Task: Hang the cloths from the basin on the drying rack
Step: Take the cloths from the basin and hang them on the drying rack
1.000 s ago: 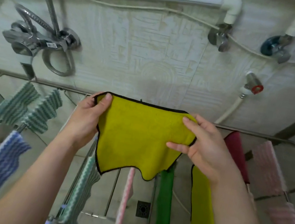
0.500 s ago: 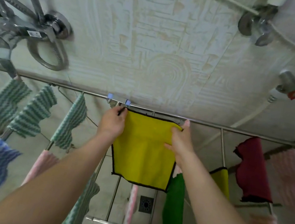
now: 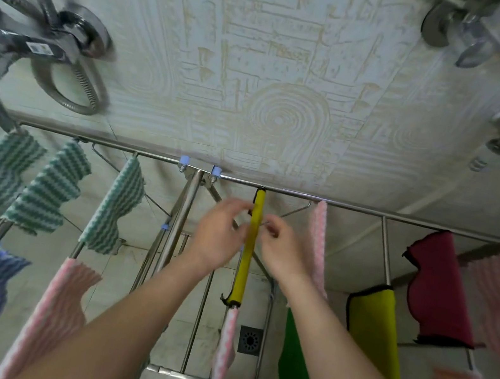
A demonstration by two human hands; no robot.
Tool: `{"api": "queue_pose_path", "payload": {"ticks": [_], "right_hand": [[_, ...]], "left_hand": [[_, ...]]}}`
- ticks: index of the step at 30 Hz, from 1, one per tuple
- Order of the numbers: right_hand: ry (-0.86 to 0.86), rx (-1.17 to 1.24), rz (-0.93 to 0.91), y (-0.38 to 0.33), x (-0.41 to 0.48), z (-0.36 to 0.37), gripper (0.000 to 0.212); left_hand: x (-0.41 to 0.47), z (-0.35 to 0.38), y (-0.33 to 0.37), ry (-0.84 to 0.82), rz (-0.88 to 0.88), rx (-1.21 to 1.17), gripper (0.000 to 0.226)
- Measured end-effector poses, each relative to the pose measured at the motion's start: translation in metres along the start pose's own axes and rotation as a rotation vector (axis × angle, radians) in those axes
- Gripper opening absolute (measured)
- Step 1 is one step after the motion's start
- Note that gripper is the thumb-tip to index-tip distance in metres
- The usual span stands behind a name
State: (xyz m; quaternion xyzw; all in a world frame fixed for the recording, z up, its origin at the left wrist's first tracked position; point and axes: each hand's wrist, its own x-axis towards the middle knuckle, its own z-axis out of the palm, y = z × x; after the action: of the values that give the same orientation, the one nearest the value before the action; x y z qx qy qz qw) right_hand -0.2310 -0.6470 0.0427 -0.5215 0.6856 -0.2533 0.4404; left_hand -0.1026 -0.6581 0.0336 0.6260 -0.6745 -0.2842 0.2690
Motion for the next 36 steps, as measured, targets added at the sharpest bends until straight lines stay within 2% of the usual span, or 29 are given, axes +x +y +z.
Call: {"api": "queue_pose_path", "payload": {"ticks": [3, 7, 8, 10, 12, 14, 17, 22, 26, 29, 31, 34, 36], "right_hand": [[-0.132, -0.021, -0.009, 0.003, -0.008, 0.006, 0.048], [-0.221, -0.289, -0.126, 0.008, -0.019, -0.003, 0.065], [-0.162, -0.381, -0.16, 0.009, -0.022, -0.007, 0.065], [0.069, -0.517, -0.212, 0.009, -0.03, -0.018, 0.058], [0.259, -0.559, -0.168, 0.008, -0.041, -0.034, 0.043], [0.327, -0.596, -0.057, 0.014, -0.051, -0.049, 0.035], [0.263, -0.58, 0.074, 0.027, -0.062, -0.056, 0.031], [0.305, -0.4, 0.055, 0.037, -0.066, -0.051, 0.021], [0.271, -0.265, 0.068, 0.038, -0.071, -0.052, 0.033], [0.23, -0.267, 0.084, 0.035, -0.084, -0.06, 0.053], [0.196, -0.335, 0.146, 0.038, -0.1, -0.068, 0.063], [0.048, -0.422, 0.196, 0.049, -0.136, -0.07, 0.055], [-0.032, -0.442, 0.216, 0.055, -0.159, -0.067, 0.044]], "left_hand": [[-0.016, 0.009, -0.002, -0.202, 0.025, -0.112, 0.051], [-0.024, 0.006, -0.004, -0.233, -0.041, -0.215, 0.055], [-0.025, 0.005, -0.004, -0.222, -0.056, -0.203, 0.054], [-0.029, 0.005, -0.003, -0.171, -0.071, -0.141, 0.053], [-0.036, 0.002, -0.002, -0.165, -0.057, -0.07, 0.056], [-0.045, -0.001, 0.001, -0.254, -0.023, -0.001, 0.064], [-0.056, -0.002, 0.005, -0.365, -0.022, 0.021, 0.081], [-0.056, -0.006, 0.007, -0.435, -0.135, -0.227, 0.082], [-0.057, -0.006, 0.005, -0.42, -0.169, -0.187, 0.083], [-0.064, -0.005, 0.012, -0.3, -0.035, 0.112, 0.077], [-0.073, -0.002, 0.02, -0.213, 0.091, 0.206, 0.07], [-0.092, 0.004, 0.038, -0.218, 0.195, 0.22, 0.053], [-0.108, 0.015, 0.051, -0.304, 0.201, 0.135, 0.045]]}}
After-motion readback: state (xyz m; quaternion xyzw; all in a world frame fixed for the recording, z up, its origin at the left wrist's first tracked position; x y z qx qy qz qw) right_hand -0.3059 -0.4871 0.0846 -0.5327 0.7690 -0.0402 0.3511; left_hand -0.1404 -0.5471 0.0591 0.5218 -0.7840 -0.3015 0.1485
